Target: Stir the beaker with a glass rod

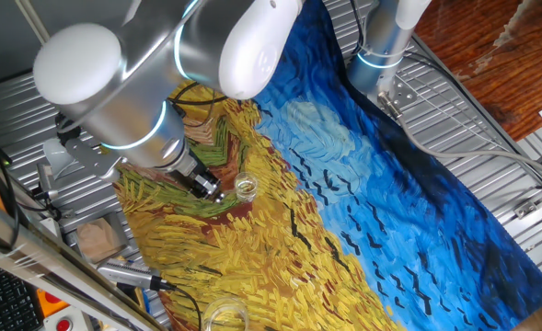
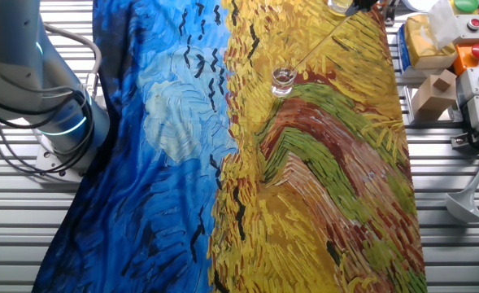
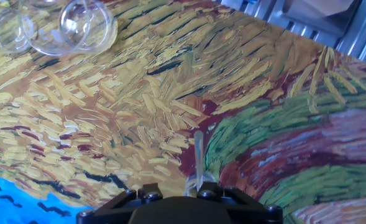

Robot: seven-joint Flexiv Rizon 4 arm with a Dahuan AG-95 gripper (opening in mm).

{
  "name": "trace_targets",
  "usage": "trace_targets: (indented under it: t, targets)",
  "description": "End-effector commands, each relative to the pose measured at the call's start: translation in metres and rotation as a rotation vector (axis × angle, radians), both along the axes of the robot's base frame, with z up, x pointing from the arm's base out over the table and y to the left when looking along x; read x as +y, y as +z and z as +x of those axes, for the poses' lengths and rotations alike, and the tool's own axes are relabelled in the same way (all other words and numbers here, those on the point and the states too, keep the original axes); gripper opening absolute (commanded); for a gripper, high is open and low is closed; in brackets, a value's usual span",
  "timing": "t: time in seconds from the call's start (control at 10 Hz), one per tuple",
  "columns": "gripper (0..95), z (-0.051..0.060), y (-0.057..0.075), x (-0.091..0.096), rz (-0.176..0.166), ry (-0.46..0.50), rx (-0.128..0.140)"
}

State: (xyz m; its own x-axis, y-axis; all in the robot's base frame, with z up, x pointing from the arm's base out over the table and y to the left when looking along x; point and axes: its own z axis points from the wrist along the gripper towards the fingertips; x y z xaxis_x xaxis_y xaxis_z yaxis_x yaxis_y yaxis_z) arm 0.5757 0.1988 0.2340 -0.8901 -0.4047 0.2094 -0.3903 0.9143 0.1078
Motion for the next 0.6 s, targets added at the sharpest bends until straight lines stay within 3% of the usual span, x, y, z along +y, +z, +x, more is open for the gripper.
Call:
trace_targets:
  t: [0.1, 0.6]
  targets:
    - [38.0, 0.0016, 0.0012, 0.0008, -0.003, 0.0, 0.006]
    - [38.0, 0.0077, 0.0011, 0.0044, -0.012, -0.001, 0.012]
